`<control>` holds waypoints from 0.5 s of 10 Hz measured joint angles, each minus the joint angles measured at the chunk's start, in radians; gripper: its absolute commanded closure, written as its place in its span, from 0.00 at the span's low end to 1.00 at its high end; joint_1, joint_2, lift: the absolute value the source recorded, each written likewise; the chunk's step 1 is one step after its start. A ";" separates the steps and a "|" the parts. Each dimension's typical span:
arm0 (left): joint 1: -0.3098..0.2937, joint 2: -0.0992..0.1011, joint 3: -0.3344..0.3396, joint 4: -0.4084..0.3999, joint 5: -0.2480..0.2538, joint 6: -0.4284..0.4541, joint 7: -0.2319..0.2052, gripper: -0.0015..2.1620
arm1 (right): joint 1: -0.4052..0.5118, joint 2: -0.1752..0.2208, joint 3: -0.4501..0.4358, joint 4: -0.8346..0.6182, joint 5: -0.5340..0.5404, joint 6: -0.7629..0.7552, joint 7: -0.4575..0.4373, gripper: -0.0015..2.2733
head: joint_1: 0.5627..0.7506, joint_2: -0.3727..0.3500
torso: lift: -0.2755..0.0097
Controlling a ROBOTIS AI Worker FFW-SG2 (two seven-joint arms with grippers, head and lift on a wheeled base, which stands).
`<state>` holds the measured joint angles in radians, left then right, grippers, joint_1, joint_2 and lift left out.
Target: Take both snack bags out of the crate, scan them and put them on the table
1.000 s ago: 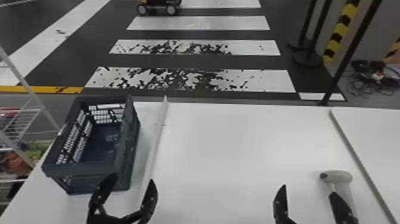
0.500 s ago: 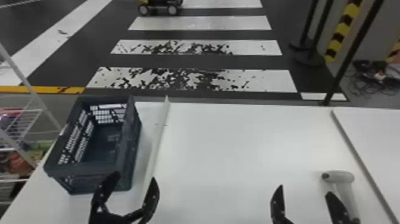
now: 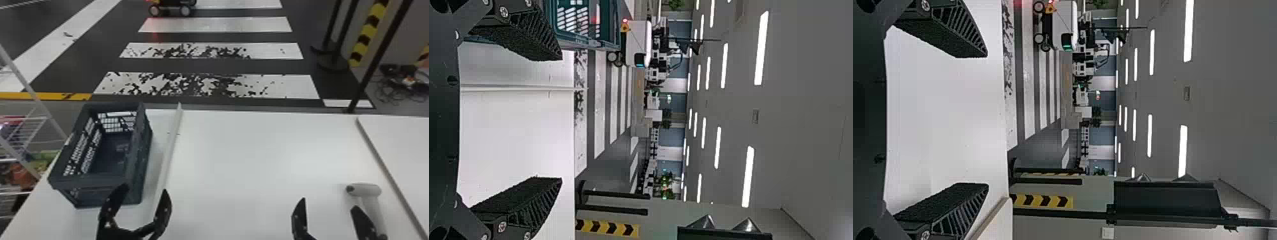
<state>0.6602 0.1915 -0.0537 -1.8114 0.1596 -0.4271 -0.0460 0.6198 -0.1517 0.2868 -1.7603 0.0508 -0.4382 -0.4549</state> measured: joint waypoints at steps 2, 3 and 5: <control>0.001 -0.003 -0.002 0.000 -0.002 0.000 0.000 0.07 | 0.001 0.003 0.000 0.004 -0.002 -0.011 0.000 0.03 | 0.70 0.61 | 0.64; 0.001 -0.003 -0.002 0.001 -0.002 0.000 0.002 0.07 | 0.001 0.004 0.000 0.006 -0.002 -0.013 0.001 0.03 | 0.70 0.61 | 0.64; -0.008 -0.001 -0.002 0.013 0.001 0.000 0.003 0.07 | 0.001 0.010 0.000 0.011 -0.002 -0.013 0.001 0.03 | 0.70 0.62 | 0.64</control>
<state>0.6521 0.1905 -0.0559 -1.7982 0.1611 -0.4271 -0.0434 0.6213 -0.1415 0.2870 -1.7497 0.0489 -0.4516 -0.4540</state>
